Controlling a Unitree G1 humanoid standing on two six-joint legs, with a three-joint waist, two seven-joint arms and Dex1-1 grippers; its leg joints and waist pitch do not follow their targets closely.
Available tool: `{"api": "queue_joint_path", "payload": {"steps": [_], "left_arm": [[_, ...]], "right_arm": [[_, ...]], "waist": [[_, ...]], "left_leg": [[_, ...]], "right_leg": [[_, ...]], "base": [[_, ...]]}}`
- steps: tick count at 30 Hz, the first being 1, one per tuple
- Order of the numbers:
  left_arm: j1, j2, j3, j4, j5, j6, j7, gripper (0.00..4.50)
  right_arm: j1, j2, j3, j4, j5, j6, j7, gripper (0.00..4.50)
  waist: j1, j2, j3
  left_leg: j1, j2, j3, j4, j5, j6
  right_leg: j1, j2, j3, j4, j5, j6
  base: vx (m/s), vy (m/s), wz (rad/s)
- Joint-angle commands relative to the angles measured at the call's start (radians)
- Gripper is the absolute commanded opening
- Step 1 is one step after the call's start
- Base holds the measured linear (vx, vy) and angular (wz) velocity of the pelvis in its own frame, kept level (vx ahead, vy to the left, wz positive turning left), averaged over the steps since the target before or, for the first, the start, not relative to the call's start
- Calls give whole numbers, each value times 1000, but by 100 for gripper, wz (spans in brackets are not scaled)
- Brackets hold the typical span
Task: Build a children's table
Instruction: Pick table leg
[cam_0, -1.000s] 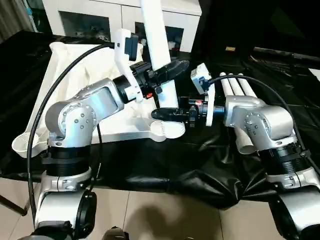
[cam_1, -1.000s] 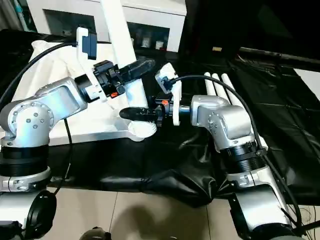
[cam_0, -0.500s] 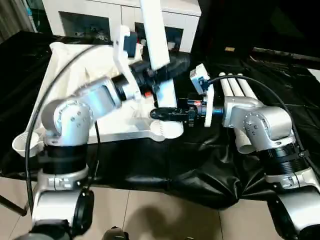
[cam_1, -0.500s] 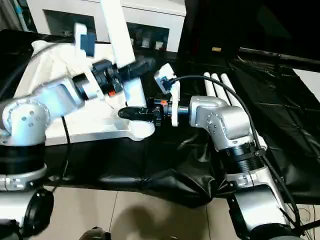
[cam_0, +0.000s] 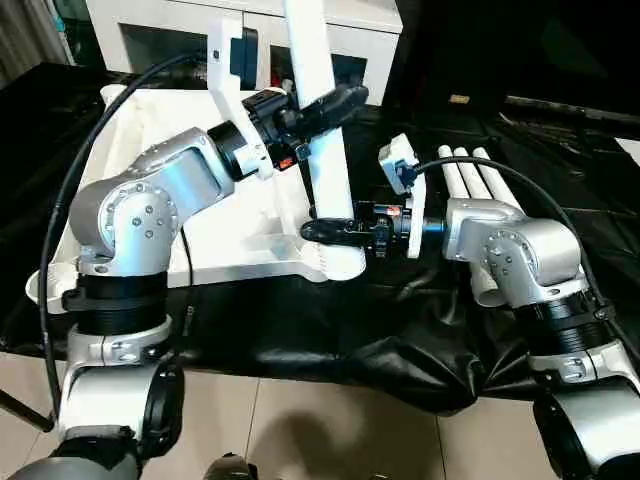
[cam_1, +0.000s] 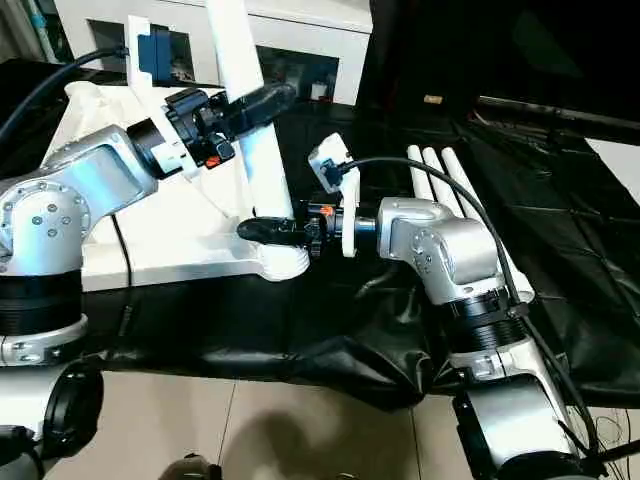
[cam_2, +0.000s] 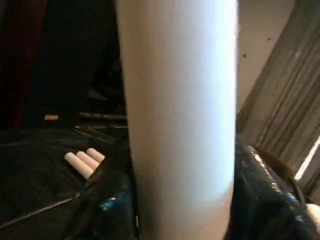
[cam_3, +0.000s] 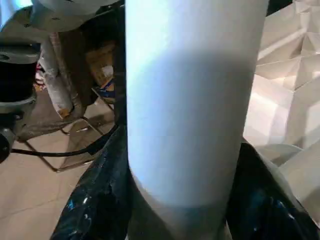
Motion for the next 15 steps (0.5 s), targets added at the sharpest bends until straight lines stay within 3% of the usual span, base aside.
{"api": "queue_joint_path", "payload": {"steps": [1, 3, 9, 15], "left_arm": [[-20, 1, -21, -18, -10, 3, -35, 197], [-11, 10, -37, -34, -11, -1, -60, 194], [-6, 37, -77, -50, -8, 14, -106, 184], [-11, 67, -108, -45, 4, 9, -155, 184]], "right_arm": [[0, -14, -4, -19, -10, -30, 6, 190], [3, -15, 0, -28, -8, -51, 24, 246], [-23, -34, -2, -24, 15, -21, 66, 306], [-36, -70, 26, -27, 19, -1, 139, 312]], "waist": [[2, 5, -84], [2, 5, -84], [3, 3, -82], [1, 3, -83]], "left_leg": [[20, 38, -18, -69, -74, -18], [20, 39, -17, -68, -74, -19], [22, 40, -17, -69, -84, -14], [21, 39, -17, -68, -76, -16]], "right_leg": [[58, -79, 45, -63, -41, -208], [57, -80, 45, -63, -48, -205], [56, -79, 46, -65, -69, -202], [56, -78, 46, -64, -61, -201]], "base": [[0, 0, 0], [0, 0, 0], [0, 0, 0], [0, 0, 0]]}}
